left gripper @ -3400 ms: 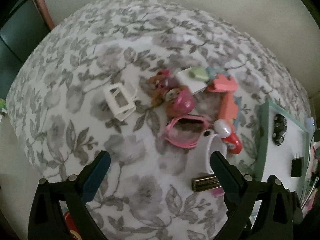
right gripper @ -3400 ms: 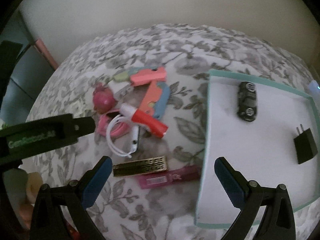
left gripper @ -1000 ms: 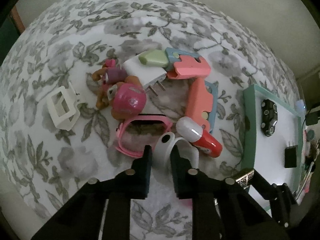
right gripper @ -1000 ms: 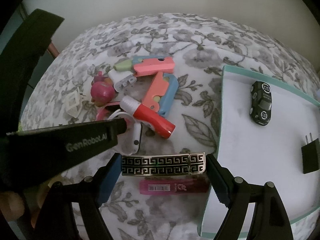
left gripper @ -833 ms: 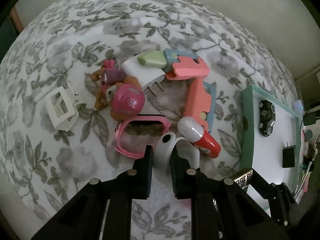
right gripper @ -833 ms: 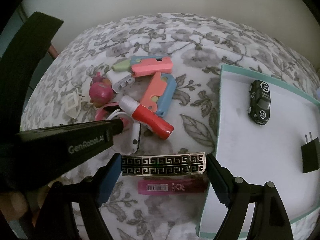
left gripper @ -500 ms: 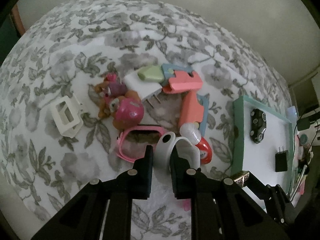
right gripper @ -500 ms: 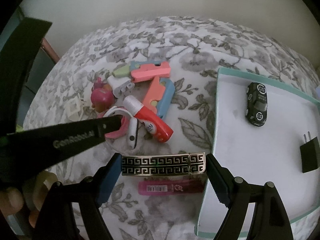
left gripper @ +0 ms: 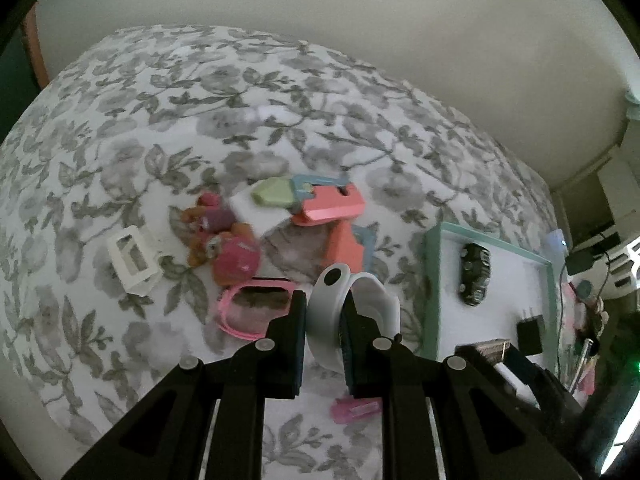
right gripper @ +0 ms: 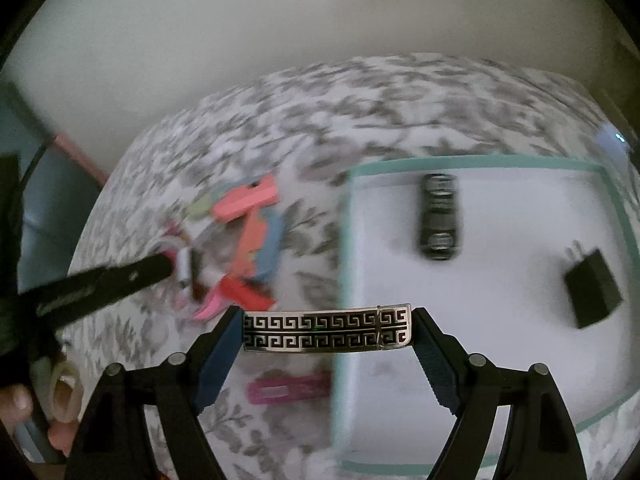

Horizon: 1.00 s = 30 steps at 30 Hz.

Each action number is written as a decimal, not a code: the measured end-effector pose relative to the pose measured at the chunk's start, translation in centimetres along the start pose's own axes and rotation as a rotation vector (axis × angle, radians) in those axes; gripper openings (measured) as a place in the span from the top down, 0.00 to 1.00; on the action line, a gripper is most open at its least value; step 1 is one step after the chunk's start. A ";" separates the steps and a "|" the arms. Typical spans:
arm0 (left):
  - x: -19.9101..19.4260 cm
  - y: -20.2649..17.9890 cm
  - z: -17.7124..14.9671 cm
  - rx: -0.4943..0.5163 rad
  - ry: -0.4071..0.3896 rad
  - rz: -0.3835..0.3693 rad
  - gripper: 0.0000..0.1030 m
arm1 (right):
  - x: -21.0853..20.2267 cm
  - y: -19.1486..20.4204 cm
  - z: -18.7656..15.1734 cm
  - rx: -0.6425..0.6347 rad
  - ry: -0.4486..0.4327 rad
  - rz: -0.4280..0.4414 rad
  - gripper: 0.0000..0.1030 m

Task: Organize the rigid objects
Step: 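Carry gold clip and white earbud case over the teal-rimmed tray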

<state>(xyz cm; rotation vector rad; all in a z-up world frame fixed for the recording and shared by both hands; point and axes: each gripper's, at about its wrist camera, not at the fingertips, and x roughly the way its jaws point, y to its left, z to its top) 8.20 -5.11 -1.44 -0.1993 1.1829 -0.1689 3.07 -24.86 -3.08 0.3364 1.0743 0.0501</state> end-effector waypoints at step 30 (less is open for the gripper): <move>5.7 -17.0 -7.8 0.438 0.140 -0.011 0.84 | -1.5 -18.3 -2.2 0.505 0.029 -0.268 0.18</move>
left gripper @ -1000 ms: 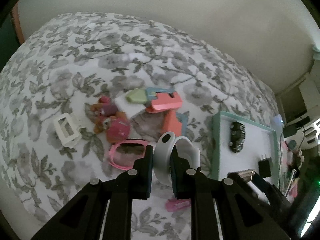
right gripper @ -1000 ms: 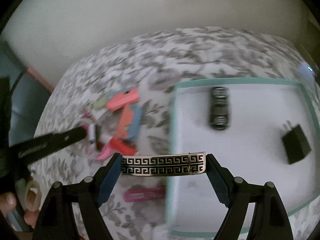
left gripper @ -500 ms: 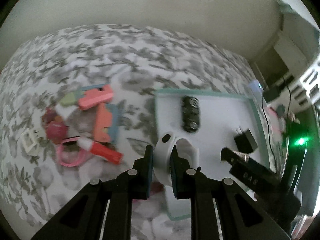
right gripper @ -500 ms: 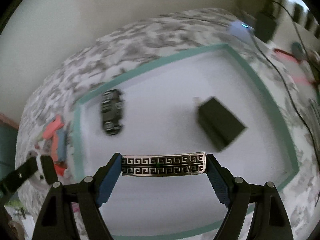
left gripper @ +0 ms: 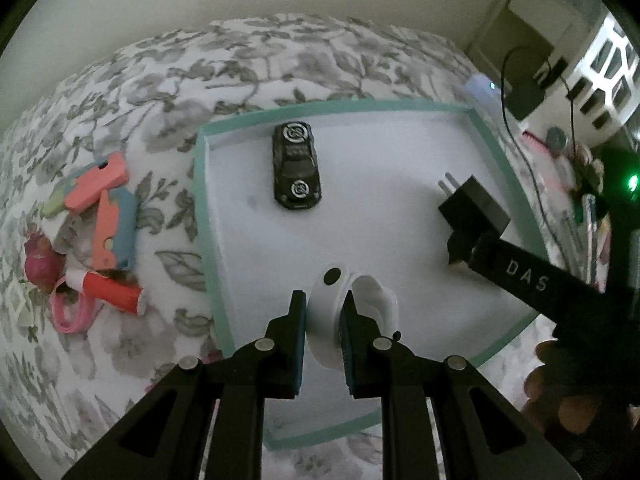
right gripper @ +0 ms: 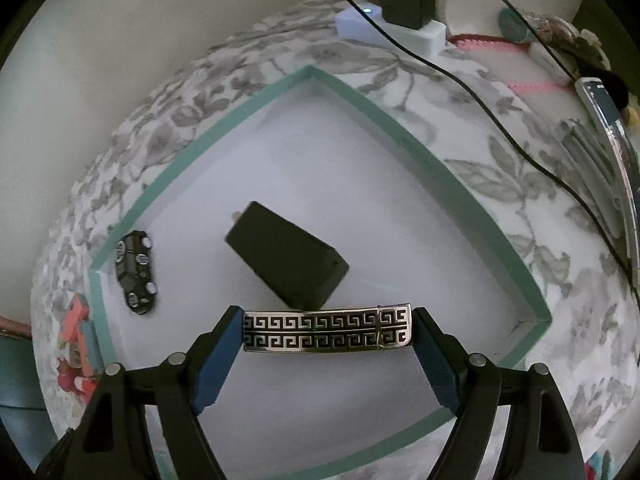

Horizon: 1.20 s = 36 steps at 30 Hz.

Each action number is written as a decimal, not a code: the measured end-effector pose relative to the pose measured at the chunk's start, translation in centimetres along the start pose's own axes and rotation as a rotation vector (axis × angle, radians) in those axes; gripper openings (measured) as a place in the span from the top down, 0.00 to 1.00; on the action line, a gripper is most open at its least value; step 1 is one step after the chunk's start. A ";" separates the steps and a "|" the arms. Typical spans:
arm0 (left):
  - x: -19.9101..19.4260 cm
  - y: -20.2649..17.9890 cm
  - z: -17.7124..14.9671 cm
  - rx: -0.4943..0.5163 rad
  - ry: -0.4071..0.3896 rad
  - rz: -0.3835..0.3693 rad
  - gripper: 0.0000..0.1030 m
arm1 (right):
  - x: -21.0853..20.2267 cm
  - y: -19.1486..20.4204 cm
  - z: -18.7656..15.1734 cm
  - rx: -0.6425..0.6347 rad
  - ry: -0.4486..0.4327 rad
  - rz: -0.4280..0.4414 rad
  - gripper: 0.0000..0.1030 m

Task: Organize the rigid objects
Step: 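Carry gold clip and white earbud case over the teal-rimmed tray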

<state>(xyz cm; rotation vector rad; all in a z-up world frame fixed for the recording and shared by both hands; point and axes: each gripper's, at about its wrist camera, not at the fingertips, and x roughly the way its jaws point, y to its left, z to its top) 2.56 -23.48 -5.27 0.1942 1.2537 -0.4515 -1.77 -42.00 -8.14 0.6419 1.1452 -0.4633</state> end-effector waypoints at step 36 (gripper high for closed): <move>0.1 0.3 0.7 -0.014 0.009 0.050 0.40 | 0.4 1.6 -0.1 -0.073 -0.036 -0.095 0.17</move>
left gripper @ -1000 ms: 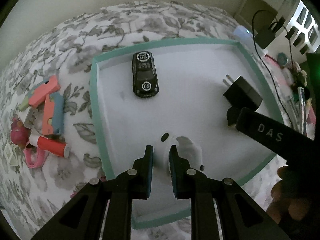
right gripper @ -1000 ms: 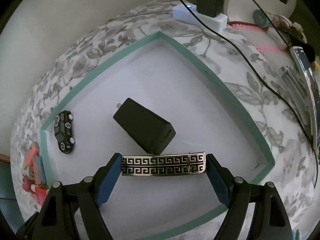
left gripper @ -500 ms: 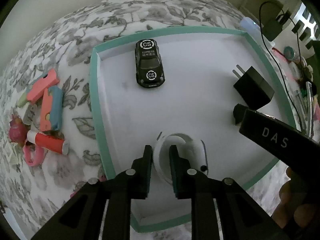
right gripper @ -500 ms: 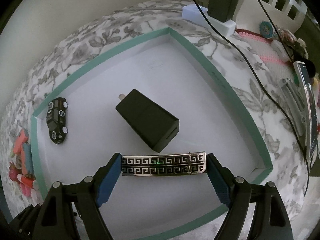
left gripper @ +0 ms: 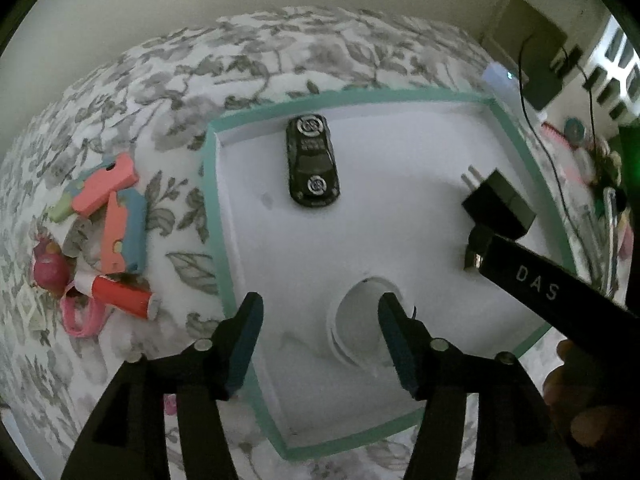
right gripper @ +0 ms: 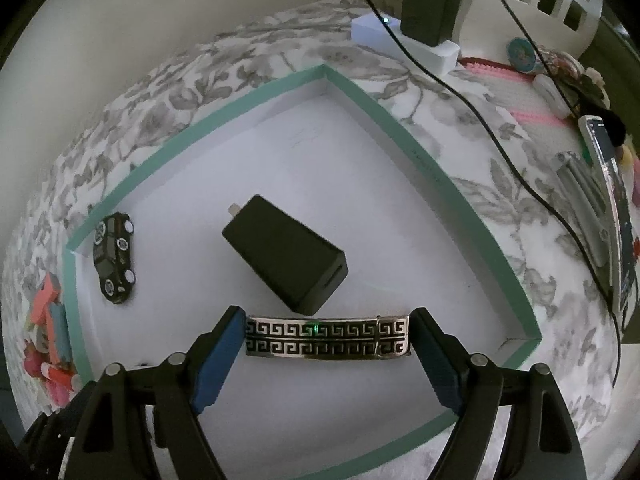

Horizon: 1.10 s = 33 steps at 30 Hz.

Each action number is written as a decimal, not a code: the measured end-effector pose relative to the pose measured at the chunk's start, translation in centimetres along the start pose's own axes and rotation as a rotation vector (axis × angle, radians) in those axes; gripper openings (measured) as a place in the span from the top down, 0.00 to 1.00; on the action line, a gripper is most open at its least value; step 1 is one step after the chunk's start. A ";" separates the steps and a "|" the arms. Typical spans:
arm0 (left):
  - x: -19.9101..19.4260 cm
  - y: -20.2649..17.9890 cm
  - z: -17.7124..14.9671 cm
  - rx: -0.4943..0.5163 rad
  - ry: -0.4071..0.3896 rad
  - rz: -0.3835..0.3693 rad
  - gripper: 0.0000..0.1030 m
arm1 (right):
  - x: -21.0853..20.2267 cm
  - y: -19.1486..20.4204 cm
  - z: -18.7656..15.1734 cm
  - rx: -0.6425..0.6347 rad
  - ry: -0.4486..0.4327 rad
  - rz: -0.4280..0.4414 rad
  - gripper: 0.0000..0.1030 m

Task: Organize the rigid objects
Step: 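Carry gold clip and white earbud case over the teal-rimmed tray, then open both tools to drop clip and earbud case into tray, then withdraw both tools from the tray toward the toy pile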

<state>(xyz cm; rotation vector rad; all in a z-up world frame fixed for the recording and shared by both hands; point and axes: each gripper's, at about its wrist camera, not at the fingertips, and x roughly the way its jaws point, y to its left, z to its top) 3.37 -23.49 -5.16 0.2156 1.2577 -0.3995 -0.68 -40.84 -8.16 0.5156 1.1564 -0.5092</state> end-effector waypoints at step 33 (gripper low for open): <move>-4.0 12.5 1.1 -0.398 -0.190 -0.027 0.05 | -2.4 4.4 -0.7 -0.160 -0.118 0.127 0.00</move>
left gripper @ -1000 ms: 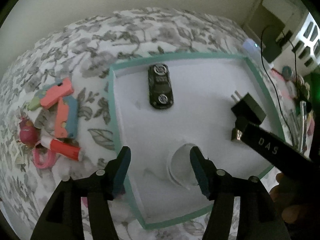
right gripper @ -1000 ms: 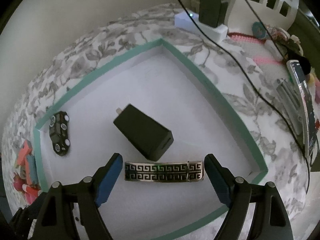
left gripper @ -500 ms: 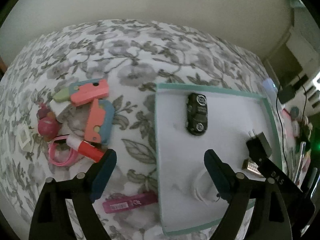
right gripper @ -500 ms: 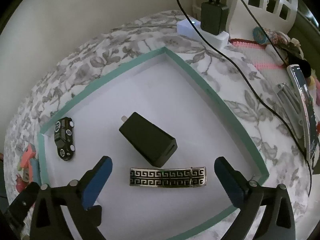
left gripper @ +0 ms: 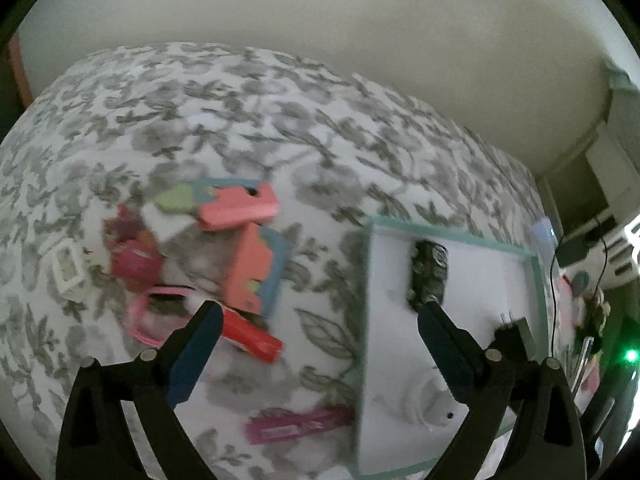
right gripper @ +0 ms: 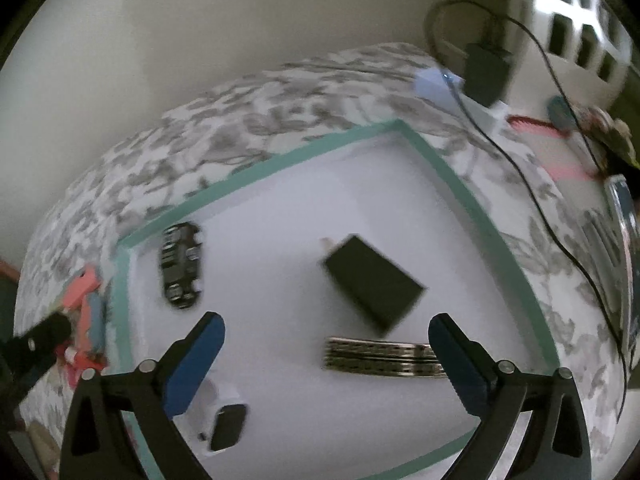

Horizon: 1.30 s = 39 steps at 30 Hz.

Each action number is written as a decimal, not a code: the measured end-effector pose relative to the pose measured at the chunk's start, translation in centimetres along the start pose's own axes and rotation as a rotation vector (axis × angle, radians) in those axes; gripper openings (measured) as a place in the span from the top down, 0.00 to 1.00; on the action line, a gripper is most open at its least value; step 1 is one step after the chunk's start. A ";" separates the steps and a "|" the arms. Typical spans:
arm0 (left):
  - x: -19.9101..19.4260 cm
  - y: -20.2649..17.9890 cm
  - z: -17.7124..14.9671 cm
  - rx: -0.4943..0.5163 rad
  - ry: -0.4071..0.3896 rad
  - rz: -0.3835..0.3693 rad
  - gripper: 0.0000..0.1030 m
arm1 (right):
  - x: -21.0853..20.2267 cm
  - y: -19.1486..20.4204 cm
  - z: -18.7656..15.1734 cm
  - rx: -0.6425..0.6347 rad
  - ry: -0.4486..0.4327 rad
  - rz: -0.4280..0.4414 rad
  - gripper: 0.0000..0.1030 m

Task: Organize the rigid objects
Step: 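Withdraw both tools from the tray toward the toy pile, then lower right tool over pink tube while left tool hovers near pile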

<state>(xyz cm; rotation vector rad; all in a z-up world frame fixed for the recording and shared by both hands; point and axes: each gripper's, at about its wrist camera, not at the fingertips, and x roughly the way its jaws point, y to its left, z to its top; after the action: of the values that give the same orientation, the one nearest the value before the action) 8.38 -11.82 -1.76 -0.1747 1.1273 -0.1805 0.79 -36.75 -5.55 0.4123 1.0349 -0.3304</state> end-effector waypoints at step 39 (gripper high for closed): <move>-6.1 16.0 0.5 -0.298 -0.039 0.082 0.05 | -0.1 19.5 -9.6 -0.549 0.242 0.331 0.03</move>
<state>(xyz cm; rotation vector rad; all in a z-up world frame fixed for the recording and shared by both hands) 7.19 5.21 0.13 -0.3942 1.1171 0.0654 2.32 -15.04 -6.41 0.1203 1.2200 0.3062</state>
